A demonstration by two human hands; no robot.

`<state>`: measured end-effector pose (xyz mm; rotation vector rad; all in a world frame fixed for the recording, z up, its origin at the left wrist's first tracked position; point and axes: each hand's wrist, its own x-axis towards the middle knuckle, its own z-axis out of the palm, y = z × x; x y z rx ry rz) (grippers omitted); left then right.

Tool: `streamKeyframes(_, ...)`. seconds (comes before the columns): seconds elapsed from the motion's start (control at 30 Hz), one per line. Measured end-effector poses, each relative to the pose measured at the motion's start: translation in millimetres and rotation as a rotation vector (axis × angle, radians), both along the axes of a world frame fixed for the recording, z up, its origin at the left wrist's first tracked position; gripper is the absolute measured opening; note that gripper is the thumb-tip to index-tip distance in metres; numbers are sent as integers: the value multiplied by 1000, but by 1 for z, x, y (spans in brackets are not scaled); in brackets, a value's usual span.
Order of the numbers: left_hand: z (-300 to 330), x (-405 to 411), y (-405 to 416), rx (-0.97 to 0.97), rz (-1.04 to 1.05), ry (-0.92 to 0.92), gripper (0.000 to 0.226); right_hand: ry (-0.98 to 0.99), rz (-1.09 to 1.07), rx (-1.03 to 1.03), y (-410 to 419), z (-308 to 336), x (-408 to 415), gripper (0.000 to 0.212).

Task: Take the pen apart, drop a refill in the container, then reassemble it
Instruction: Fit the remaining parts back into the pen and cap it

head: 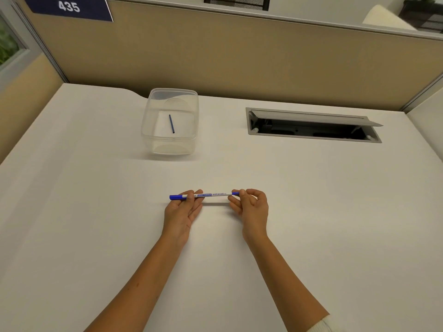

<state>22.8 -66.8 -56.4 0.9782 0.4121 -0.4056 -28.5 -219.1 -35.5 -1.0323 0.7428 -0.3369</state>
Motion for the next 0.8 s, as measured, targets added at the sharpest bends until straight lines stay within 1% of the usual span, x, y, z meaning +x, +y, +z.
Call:
streamKeyframes(0.1,1,-1,-2,-1,-2,-1,11,3,-16,-37,2,-2,0,11)
streamKeyframes(0.27,2,-6,-9,-17,17,1,11,-19,13,-1,1,-6,-4,4)
streamKeyframes(0.53,5,-13,-18,-72,-20,-2,13,-76,51,15,-11,-3,-7,21)
streamKeyframes(0.67,6,-9,-13,-66,-51,-24,12,-98,48,21,-18,-1,-7,21)
streamKeyframes(0.8,6,-3,-3,-9,-47,-106,18,-104,135,-3,-30,0,-10,14)
